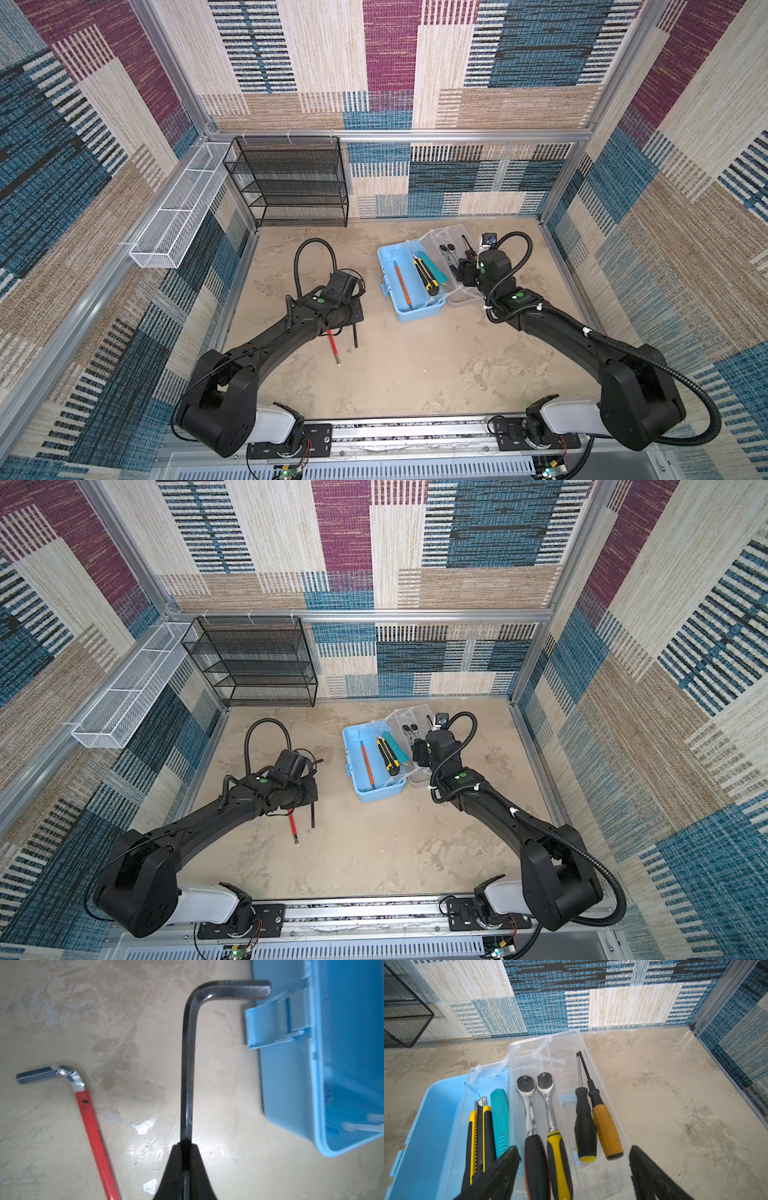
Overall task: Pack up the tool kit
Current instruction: 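Carry the black hex key over the blue box with the left gripper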
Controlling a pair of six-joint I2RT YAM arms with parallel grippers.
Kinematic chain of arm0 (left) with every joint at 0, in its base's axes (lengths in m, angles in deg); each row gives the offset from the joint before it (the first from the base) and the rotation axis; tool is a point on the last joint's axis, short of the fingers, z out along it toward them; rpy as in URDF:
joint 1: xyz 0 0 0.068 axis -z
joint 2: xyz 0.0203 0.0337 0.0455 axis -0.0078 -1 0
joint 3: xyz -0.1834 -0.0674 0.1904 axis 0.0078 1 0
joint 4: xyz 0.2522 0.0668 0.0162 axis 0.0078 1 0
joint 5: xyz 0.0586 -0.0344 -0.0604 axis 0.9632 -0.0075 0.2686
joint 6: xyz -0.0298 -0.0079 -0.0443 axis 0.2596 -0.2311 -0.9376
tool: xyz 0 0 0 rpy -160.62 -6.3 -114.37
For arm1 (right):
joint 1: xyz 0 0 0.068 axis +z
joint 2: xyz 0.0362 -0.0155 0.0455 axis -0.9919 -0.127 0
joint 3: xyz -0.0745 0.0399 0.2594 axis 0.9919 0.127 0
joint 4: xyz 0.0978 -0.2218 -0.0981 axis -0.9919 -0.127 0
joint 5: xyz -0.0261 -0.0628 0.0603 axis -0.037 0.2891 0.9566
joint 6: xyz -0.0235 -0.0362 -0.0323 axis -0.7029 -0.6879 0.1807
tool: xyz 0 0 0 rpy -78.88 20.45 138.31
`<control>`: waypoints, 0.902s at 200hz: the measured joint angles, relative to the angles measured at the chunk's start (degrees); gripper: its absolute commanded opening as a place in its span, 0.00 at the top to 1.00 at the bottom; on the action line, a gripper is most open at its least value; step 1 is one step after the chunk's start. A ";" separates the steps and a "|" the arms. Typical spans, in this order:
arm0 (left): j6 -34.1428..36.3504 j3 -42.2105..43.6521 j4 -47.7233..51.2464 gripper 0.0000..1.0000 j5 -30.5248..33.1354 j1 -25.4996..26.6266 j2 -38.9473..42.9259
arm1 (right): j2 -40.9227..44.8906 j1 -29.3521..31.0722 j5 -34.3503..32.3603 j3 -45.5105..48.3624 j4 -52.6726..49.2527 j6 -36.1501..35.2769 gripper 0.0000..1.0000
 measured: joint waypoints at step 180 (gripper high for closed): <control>-4.00 -31.69 -0.74 1.00 -5.88 6.10 -25.42 | 7.96 -2.64 0.37 6.95 0.04 0.59 0.12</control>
